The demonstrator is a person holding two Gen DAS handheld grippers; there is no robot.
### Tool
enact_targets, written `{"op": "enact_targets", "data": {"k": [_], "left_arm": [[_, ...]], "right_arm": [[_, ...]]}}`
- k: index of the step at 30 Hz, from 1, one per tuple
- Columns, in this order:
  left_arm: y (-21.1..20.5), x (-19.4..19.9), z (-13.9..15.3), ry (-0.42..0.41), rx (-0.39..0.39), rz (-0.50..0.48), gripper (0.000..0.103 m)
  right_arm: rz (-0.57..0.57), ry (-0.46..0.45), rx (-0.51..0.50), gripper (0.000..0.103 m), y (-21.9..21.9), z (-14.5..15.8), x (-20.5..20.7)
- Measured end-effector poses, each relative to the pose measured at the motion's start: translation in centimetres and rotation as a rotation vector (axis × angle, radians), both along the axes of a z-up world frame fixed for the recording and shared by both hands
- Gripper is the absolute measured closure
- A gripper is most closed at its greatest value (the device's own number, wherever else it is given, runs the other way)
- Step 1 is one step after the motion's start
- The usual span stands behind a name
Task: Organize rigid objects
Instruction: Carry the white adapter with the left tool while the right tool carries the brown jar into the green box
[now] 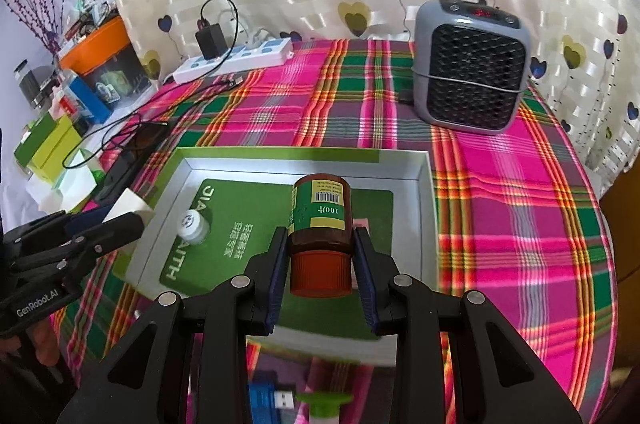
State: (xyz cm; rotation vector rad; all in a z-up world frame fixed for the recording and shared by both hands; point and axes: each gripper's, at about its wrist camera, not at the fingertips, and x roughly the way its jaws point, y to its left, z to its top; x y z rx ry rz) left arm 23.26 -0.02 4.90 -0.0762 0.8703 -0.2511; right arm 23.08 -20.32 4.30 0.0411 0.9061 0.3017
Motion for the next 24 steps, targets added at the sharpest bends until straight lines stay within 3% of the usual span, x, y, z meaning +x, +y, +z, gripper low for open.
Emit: {"op": "enact_targets", "data": {"k": [14,24], "left_arm": [[0.1,3.7,-2.1,0.047,0.009,0.032,0.07],[-0.1,5.0,-2.2,0.037,0.027,0.028,0.07]], "right_arm": [[0.035,0.028,-0.045,0.07,2.3,-1.5,2.8],[0.062,0.044,-0.05,0.07,3.8,-2.2,4.3]]}}
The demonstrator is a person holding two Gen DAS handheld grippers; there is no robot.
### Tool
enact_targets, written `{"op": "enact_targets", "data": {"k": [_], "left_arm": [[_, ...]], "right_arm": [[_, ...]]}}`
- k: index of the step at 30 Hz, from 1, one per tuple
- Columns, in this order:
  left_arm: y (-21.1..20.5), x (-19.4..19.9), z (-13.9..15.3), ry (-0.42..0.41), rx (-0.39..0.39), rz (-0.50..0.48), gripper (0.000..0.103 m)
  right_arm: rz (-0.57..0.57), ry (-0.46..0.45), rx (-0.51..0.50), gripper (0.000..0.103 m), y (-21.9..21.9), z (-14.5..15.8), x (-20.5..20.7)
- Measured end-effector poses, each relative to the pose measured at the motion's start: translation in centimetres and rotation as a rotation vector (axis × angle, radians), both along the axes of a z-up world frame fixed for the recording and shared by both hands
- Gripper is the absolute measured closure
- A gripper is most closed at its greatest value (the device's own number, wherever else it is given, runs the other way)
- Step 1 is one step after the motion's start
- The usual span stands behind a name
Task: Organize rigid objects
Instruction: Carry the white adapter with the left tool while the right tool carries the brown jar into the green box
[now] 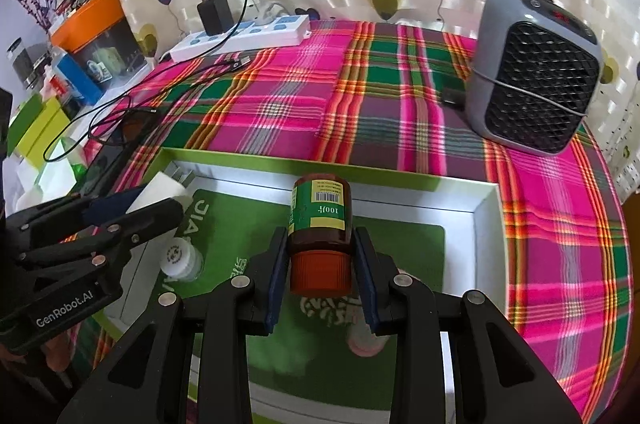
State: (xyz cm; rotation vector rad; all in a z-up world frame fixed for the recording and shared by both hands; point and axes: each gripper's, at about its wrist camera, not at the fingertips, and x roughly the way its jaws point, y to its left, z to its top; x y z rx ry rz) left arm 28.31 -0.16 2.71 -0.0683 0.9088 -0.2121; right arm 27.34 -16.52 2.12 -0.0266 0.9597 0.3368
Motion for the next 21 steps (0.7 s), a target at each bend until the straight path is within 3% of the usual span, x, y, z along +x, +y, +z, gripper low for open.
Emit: {"op": "enact_targets", "data": {"k": [21], "left_arm": [[-0.64,0.51,-0.77,0.014,0.016,-0.01,0.07]], "right_arm": [[-0.003,0.03,-0.001,0.07,0.11,-1.09,0.71]]}}
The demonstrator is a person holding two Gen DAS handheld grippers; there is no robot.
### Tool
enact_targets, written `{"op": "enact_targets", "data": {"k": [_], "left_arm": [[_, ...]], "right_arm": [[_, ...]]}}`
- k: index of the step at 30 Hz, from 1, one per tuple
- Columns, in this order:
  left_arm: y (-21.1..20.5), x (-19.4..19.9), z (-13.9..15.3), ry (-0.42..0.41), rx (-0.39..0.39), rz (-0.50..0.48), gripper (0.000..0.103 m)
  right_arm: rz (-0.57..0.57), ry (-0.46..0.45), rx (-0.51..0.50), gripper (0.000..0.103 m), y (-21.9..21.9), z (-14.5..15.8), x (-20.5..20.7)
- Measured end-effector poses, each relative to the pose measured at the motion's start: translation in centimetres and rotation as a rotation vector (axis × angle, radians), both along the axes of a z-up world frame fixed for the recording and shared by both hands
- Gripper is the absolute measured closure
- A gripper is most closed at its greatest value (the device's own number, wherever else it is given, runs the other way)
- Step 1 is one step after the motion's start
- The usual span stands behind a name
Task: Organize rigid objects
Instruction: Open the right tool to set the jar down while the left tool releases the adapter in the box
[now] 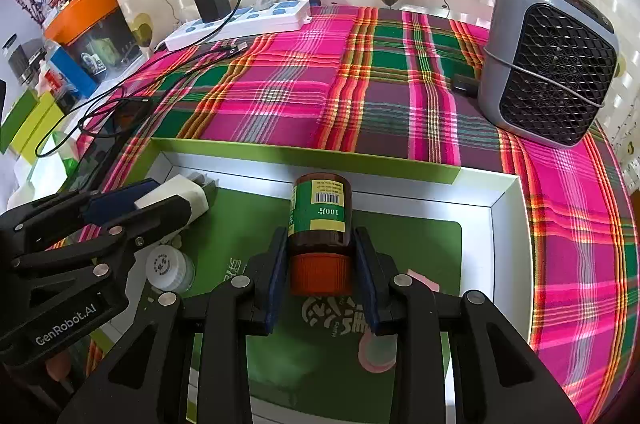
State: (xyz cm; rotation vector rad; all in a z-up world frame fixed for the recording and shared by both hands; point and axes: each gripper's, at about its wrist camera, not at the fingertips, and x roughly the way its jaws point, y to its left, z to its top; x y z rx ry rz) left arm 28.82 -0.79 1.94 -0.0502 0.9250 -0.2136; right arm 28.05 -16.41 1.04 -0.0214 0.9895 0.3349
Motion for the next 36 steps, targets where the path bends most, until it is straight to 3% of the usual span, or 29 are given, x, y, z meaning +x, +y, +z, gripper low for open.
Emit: {"op": "enact_targets", "data": {"k": [12,17,36], "left_arm": [[-0.1,0.0,-0.1,0.001,0.017,0.0,0.07],[-0.1,-0.2,-0.1,0.0,0.028,0.002,0.07],[0.2,-3.3,1.5,-0.033,0.044,0.018,0.066]], "right_arm": [[-0.016,0.004,0.006,0.07,-0.2,0.0,0.0],[-0.014,-0.001,-0.004,0.055,-0.1,0.0,-0.2],[-0.048,-0.046,-0.007,0.054,-0.6,1.9,-2.4]]}}
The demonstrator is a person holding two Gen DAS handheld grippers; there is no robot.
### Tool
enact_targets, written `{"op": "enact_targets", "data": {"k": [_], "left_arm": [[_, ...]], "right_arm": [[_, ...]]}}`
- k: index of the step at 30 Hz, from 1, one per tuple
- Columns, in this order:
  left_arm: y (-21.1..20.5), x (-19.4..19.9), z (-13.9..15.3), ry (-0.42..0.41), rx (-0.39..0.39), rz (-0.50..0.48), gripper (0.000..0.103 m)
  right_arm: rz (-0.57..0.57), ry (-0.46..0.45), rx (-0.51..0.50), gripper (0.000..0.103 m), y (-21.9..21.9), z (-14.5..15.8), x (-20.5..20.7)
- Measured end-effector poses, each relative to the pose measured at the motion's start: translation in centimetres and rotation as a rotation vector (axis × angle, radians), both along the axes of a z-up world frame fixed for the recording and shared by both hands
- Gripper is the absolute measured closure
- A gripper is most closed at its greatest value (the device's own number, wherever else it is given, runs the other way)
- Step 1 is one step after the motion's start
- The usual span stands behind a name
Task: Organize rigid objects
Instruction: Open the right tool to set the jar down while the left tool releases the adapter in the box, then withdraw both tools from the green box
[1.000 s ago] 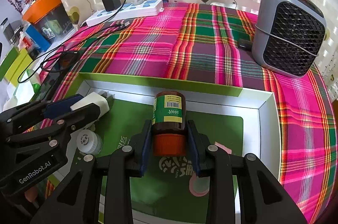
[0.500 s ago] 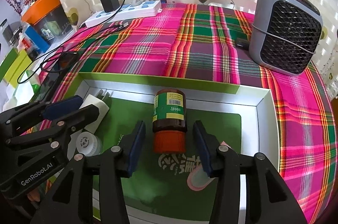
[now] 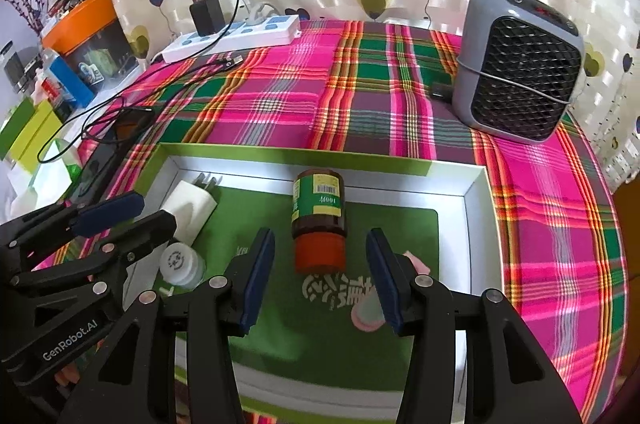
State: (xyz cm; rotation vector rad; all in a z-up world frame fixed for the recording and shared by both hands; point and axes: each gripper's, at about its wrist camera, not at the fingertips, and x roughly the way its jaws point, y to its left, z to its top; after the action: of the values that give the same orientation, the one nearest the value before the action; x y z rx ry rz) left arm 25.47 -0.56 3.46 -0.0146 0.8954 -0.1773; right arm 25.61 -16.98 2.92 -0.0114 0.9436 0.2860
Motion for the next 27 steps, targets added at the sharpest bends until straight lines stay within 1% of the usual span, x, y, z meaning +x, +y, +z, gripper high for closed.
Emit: {"op": "enact_targets", "data": {"k": [3,14,19,27], "left_arm": [[0.0,-1.0,0.4,-0.012,0.001,0.001,0.066],[0.8,-5.8,2.3,-0.06,-0.033,-0.002,0.066],[1.0,-7.8,2.4,-0.062,-0.036,-0.01,0.066],[1.5,-10.6,2.1,-0.062,-0.049,-0.006,0.066]], "right_arm": [[-0.005,-0.012,0.003,0.054,-0.2,0.5,-1.1],[-0.026,-0.063,0.021,0.054,-0.9,2.2,-5.5],[-0.044,-0.077,0.022,0.054,-1.6,2.5,-7.6],[-0.061,-0.086,0.032,0.054,-2.4,2.1,-10.2]]}}
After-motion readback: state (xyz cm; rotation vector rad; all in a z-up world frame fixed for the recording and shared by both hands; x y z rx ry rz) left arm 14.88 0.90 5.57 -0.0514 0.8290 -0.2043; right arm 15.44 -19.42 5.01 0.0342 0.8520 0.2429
